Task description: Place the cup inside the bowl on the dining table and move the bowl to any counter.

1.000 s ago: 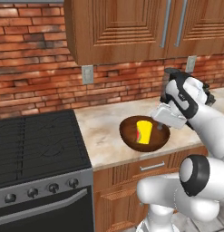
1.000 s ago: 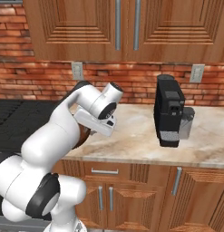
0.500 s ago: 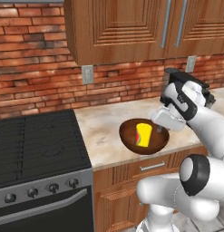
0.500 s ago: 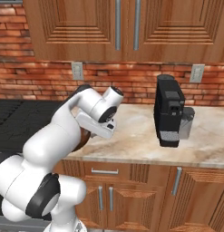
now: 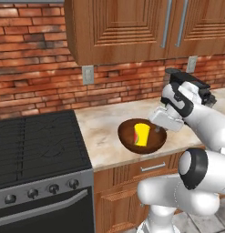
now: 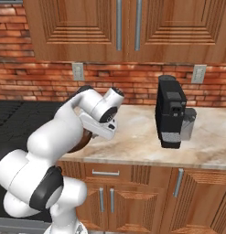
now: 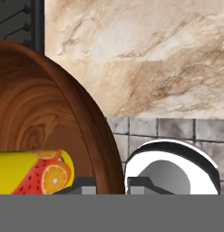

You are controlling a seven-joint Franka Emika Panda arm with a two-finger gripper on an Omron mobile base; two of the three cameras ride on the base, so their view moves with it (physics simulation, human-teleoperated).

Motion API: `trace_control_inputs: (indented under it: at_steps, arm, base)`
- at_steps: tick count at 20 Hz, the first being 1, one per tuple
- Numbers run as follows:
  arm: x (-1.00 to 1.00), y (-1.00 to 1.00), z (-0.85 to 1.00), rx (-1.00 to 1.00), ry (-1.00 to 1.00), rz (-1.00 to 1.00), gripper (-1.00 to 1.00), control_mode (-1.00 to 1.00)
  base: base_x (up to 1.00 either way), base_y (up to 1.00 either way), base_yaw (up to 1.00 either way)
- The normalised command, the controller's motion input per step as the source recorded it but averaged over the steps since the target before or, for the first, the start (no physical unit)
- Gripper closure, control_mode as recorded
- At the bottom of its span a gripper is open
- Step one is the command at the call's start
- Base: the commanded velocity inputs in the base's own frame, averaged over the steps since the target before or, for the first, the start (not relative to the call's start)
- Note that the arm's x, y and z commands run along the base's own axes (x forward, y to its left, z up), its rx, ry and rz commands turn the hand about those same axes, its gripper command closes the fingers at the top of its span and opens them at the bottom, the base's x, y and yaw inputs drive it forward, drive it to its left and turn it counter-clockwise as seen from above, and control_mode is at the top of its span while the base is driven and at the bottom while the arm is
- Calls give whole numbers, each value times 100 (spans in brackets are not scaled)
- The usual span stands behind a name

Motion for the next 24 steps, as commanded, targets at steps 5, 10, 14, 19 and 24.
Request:
trace_control_inputs:
  at_steps: [5,10,14,19,24]
  arm:
    - [26,0,-1,0,1,0,100,-100]
    - [23,1,-7,0,0,0,100,-100]
    - [22,6,-11,0,0,-3,100,-100]
    - [24,8,-10,0,0,-5,100,-100]
    - [25,6,-10,0,-1,-4,100,-100]
  base:
    - [0,0,0]
    - [0,0,0]
    - [0,0,0]
    - [0,0,0]
    - [0,0,0]
